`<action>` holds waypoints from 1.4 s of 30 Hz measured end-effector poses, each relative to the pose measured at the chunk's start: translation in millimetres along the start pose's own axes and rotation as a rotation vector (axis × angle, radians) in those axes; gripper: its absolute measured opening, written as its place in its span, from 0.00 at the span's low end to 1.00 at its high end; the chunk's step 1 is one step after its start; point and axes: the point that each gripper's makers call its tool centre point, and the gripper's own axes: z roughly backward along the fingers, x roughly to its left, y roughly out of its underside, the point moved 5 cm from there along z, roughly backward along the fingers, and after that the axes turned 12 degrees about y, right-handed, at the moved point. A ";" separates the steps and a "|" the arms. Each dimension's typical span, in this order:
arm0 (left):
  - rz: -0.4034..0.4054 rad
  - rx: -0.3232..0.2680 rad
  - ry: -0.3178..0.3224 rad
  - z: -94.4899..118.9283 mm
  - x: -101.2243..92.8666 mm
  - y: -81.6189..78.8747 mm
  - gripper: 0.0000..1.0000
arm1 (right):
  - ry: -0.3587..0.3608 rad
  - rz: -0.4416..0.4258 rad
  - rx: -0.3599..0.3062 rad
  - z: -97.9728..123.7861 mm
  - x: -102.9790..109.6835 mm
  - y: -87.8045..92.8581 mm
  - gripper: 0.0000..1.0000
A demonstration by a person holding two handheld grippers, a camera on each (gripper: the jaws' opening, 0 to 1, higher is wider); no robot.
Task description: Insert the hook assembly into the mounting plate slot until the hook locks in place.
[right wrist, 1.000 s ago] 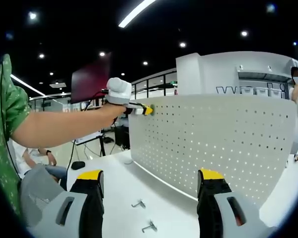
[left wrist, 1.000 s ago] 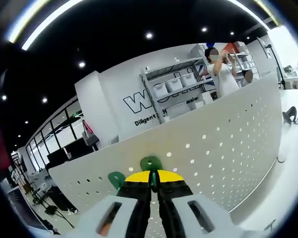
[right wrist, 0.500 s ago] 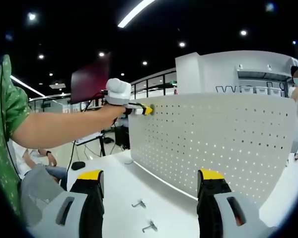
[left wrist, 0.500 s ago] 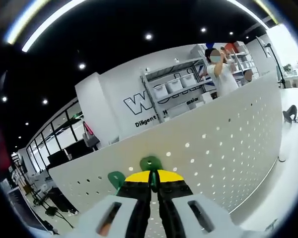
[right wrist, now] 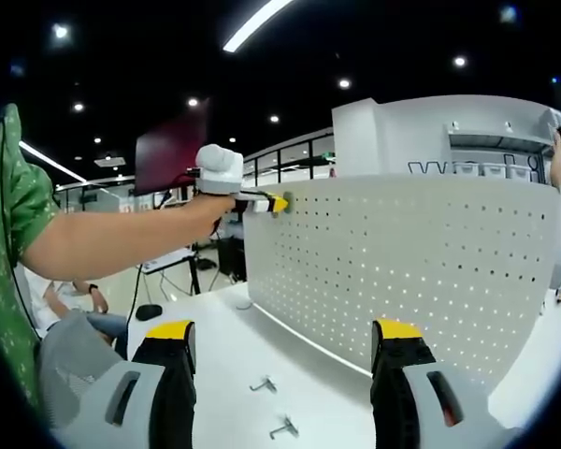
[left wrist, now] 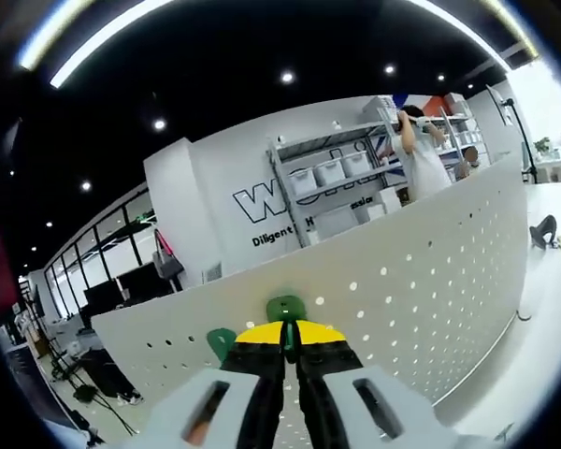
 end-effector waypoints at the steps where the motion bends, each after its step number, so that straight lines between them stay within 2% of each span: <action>1: -0.002 -0.002 -0.002 0.1 0.7 -0.8 0.03 | -0.001 -0.001 0.000 0.2 0.3 -0.2 0.78; 15: 0.065 -0.026 -0.004 -2.3 5.3 -0.9 0.03 | -0.001 0.003 0.007 0.2 1.5 0.7 0.78; 42: 0.048 -0.024 0.001 -3.9 0.9 6.9 0.03 | 0.001 0.003 0.014 -0.3 1.3 3.4 0.78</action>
